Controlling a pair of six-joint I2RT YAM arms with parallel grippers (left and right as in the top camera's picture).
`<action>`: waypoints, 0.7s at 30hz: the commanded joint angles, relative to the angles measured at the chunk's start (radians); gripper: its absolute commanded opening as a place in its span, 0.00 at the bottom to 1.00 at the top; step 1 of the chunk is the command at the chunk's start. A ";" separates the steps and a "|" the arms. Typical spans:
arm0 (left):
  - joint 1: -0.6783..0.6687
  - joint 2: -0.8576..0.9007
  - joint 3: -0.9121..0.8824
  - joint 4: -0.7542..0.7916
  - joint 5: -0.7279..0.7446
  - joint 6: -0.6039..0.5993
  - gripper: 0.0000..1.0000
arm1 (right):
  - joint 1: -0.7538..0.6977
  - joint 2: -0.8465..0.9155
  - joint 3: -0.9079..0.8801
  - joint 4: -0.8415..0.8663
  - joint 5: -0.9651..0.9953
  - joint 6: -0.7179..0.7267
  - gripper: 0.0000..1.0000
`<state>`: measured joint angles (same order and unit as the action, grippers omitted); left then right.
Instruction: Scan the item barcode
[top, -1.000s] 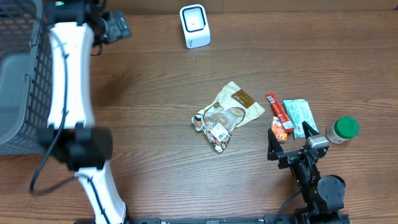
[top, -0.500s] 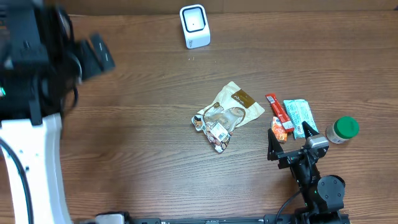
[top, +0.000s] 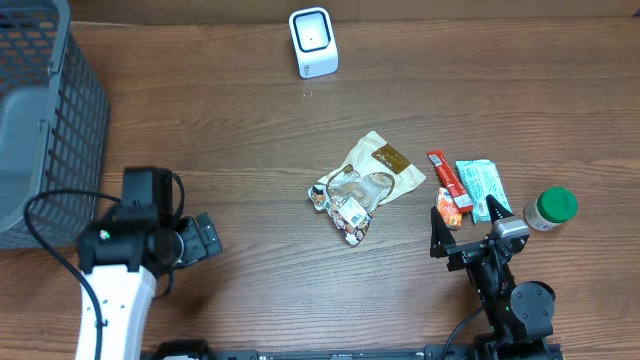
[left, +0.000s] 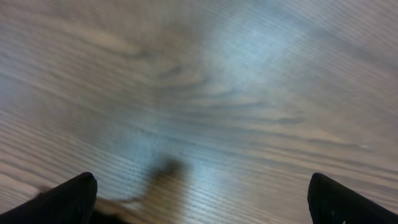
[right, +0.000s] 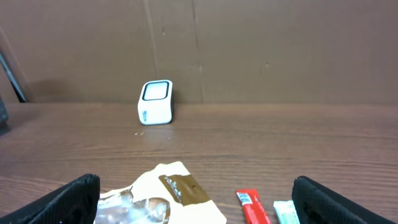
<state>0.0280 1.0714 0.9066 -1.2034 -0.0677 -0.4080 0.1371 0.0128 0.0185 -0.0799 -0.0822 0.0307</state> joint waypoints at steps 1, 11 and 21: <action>-0.002 -0.062 -0.167 0.036 -0.001 -0.030 1.00 | -0.005 -0.010 -0.011 0.005 -0.009 0.007 1.00; -0.004 -0.164 -0.349 0.326 0.007 -0.043 1.00 | -0.005 -0.010 -0.011 0.005 -0.009 0.007 1.00; -0.004 -0.234 -0.514 0.757 0.043 -0.042 1.00 | -0.005 -0.010 -0.011 0.005 -0.009 0.007 1.00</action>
<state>0.0280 0.8639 0.4599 -0.4938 -0.0402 -0.4419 0.1375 0.0128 0.0185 -0.0792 -0.0891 0.0303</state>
